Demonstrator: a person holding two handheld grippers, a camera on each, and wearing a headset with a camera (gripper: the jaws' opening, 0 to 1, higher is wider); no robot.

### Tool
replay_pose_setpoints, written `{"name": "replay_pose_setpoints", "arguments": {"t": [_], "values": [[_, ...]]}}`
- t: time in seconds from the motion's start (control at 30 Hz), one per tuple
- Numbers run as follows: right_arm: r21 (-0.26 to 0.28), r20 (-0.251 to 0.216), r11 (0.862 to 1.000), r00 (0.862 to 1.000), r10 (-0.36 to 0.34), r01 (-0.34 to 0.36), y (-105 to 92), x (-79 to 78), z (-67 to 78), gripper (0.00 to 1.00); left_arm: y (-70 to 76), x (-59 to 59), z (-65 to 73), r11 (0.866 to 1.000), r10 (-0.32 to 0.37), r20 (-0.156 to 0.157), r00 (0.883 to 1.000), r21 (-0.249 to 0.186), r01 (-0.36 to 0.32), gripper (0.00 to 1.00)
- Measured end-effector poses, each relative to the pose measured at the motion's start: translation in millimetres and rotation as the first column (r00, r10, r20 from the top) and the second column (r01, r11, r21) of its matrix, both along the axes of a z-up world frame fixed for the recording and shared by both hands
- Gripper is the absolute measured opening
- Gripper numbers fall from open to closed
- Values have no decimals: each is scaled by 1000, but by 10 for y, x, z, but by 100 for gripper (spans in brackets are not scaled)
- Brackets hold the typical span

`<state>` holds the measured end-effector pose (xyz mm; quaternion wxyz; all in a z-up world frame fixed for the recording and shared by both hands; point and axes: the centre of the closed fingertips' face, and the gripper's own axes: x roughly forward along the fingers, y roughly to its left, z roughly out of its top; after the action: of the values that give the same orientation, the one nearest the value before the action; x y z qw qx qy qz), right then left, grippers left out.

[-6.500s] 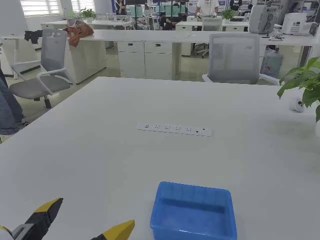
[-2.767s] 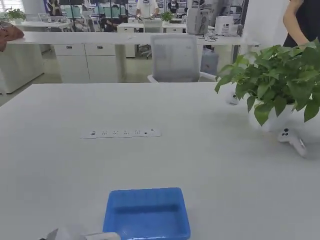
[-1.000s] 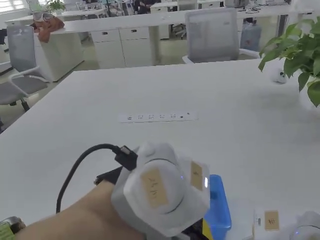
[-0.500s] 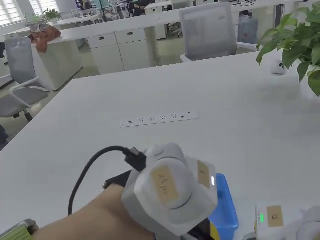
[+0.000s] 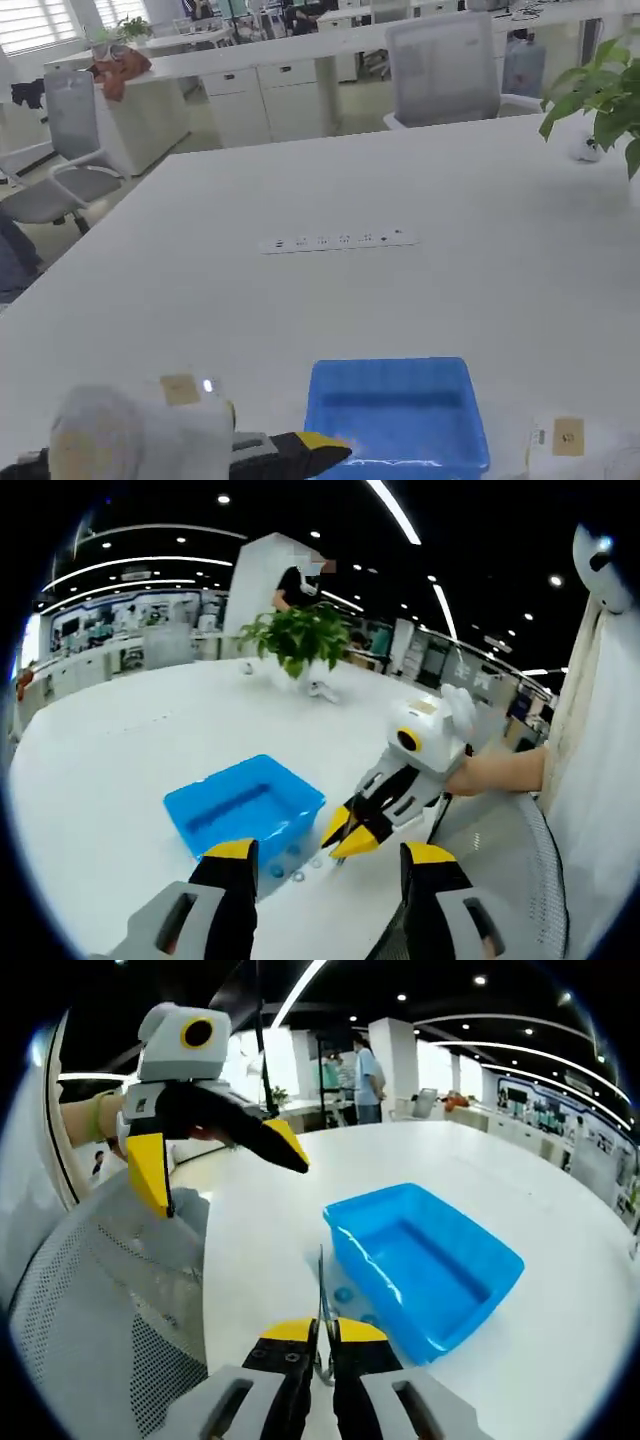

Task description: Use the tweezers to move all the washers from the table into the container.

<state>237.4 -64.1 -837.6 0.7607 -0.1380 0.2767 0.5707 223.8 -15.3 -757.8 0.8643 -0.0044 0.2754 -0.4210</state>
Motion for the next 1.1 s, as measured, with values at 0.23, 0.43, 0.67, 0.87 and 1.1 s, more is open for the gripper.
{"name": "replay_pose_setpoints", "arguments": {"t": [0.23,0.43,0.67,0.87,1.1], "values": [[42,-42,999,999,-15,17,18,-18,32,2,657,-113,1,945,326,79,942,-20,-325,77],[105,-90,993,995,-39,49,-2,-13,141,3,709,-161,26,913,408,147,901,-72,-402,91],[121,-69,990,996,-58,66,-86,67,376,3,699,-81,226,879,467,218,857,-216,-425,97],[185,-38,979,996,-83,89,-79,231,694,3,753,-78,419,861,502,326,801,-274,-429,99],[233,-5,966,994,-113,111,16,532,866,3,702,-86,368,877,474,314,823,-255,-408,97]]}}
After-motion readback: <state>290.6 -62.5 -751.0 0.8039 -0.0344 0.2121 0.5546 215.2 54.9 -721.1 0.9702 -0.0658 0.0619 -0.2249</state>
